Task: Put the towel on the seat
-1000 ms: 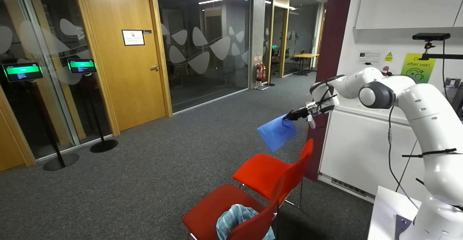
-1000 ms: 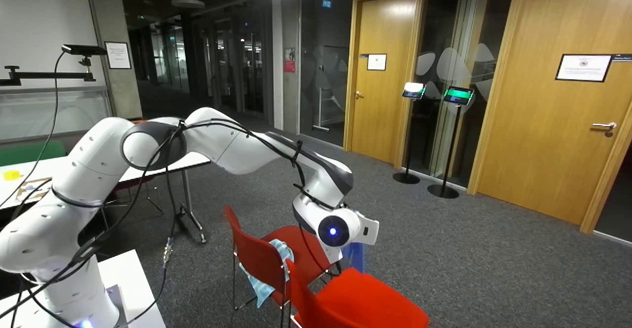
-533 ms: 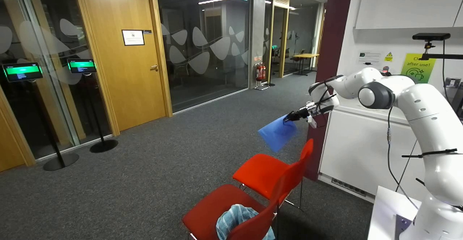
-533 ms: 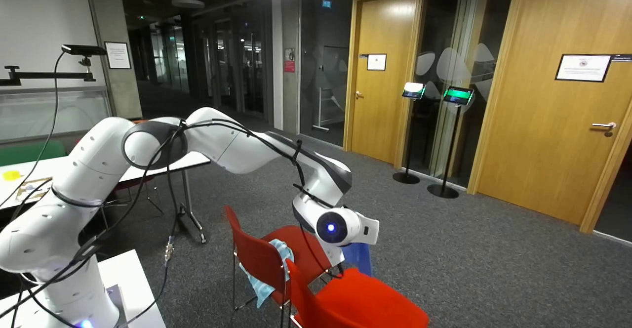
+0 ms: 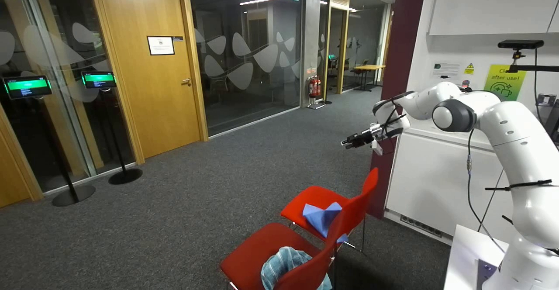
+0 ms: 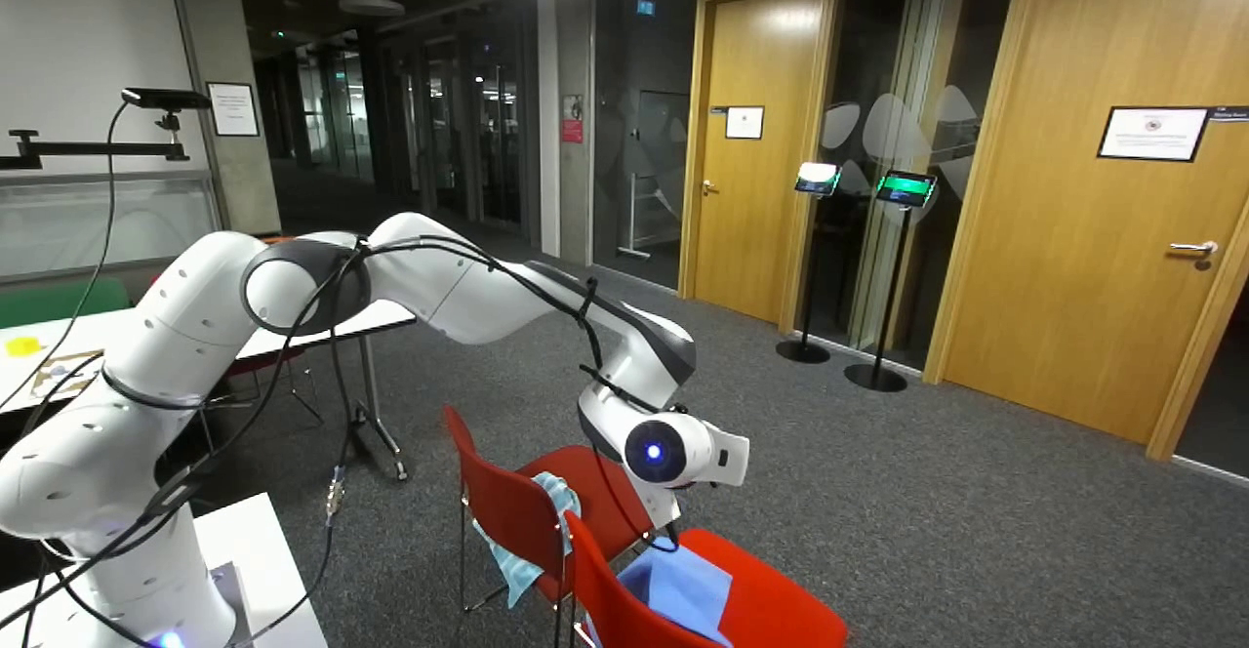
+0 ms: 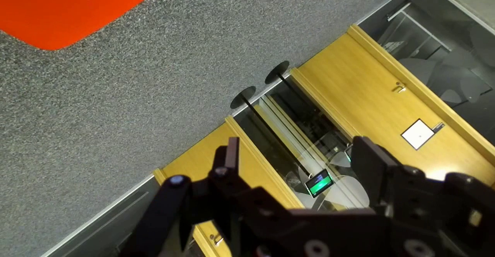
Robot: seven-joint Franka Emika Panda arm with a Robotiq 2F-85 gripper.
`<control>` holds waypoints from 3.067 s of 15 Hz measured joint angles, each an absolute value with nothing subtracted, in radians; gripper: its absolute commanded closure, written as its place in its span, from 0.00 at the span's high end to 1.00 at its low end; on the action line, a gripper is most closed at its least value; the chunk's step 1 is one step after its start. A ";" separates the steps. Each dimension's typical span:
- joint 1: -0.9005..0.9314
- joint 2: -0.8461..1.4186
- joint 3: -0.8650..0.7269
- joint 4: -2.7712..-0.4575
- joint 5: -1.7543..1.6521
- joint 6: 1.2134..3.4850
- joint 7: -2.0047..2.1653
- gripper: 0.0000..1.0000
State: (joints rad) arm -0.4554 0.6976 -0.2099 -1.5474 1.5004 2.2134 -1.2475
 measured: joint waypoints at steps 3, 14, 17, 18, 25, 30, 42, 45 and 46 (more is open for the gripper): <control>-0.455 0.698 -0.210 -1.548 1.500 2.213 -1.247 1.00; -0.496 0.530 -0.223 -1.742 1.568 1.894 -1.208 1.00; -0.494 0.459 -0.249 -1.835 1.557 1.822 -1.192 1.00; -0.488 0.436 -0.258 -1.866 1.565 1.836 -1.208 1.00; -0.415 0.276 -0.294 -2.083 1.670 2.119 -1.384 1.00; -0.373 0.200 -0.299 -2.175 1.787 2.384 -1.464 1.00; -0.338 0.170 -0.300 -2.253 1.756 2.613 -1.451 1.00; -0.338 0.170 -0.300 -2.294 1.573 2.612 -1.357 1.00; -0.338 0.170 -0.301 -2.305 1.511 2.607 -1.321 1.00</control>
